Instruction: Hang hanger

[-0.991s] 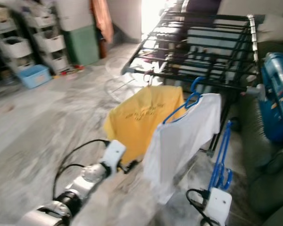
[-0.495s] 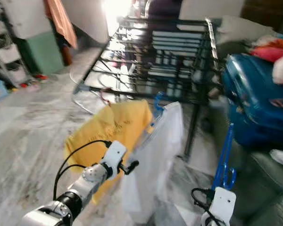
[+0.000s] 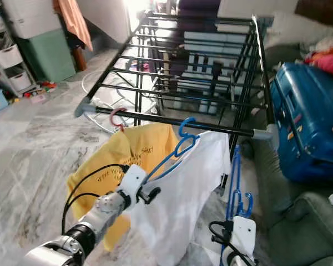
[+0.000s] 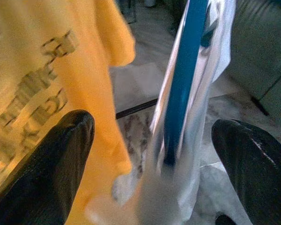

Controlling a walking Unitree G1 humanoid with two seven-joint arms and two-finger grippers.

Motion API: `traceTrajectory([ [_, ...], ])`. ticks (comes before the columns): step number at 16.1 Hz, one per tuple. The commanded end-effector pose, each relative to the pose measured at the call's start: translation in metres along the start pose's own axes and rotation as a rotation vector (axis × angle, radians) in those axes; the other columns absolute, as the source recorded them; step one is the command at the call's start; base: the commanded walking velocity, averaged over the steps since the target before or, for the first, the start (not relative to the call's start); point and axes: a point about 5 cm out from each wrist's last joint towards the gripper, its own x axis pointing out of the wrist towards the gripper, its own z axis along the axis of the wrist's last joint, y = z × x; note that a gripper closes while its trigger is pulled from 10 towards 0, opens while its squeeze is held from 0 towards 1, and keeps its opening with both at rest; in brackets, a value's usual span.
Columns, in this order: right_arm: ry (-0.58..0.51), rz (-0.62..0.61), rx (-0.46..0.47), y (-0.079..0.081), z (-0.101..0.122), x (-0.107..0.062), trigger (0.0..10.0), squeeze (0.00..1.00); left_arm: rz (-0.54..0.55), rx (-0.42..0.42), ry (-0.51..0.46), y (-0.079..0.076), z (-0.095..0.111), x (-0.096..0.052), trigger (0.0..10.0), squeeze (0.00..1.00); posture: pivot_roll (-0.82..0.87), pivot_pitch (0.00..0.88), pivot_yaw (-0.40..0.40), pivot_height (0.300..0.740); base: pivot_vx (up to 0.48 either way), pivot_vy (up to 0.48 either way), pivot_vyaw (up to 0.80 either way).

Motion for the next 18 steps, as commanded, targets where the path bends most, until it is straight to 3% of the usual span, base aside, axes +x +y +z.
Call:
traceTrajectory([
  [1,-0.015,0.013,-0.017,-0.001,0.007,0.001,10.0,0.0,0.01,0.008,0.008,0.003,-0.002,-0.001,10.0,0.0,-0.04,0.0,-0.005,0.74,0.0,0.0,0.0],
  [3,-0.147,-0.004,-0.182,-0.009,0.036,-0.001,10.0,0.0,0.008,0.011,0.006,0.003,-0.002,-0.001,10.0,0.0,-0.03,0.0,-0.005,0.74,0.0,0.0,0.0],
  [6,-0.201,-0.02,-0.25,-0.015,0.059,-0.001,10.0,0.0,0.008,0.017,0.01,0.004,-0.003,-0.002,10.0,0.0,-0.03,0.005,-0.004,0.74,0.0,0.0,0.0],
  [10,-0.186,0.013,-0.224,-0.024,0.083,0.013,10.0,0.0,0.004,0.035,0.019,0.01,-0.007,-0.006,10.0,0.0,0.0,0.034,0.017,0.74,0.0,0.0,0.0],
  [13,-0.192,0.071,-0.236,-0.015,0.108,0.027,10.0,0.0,0.012,0.049,0.015,0.018,-0.006,-0.009,10.0,0.0,0.03,0.042,0.021,0.74,0.0,0.0,0.0],
  [18,-0.231,0.078,-0.197,-0.001,0.127,0.033,10.0,0.0,0.008,0.029,0.002,0.018,-0.007,-0.01,10.0,0.0,0.04,0.042,0.014,0.74,0.0,0.0,0.0],
])
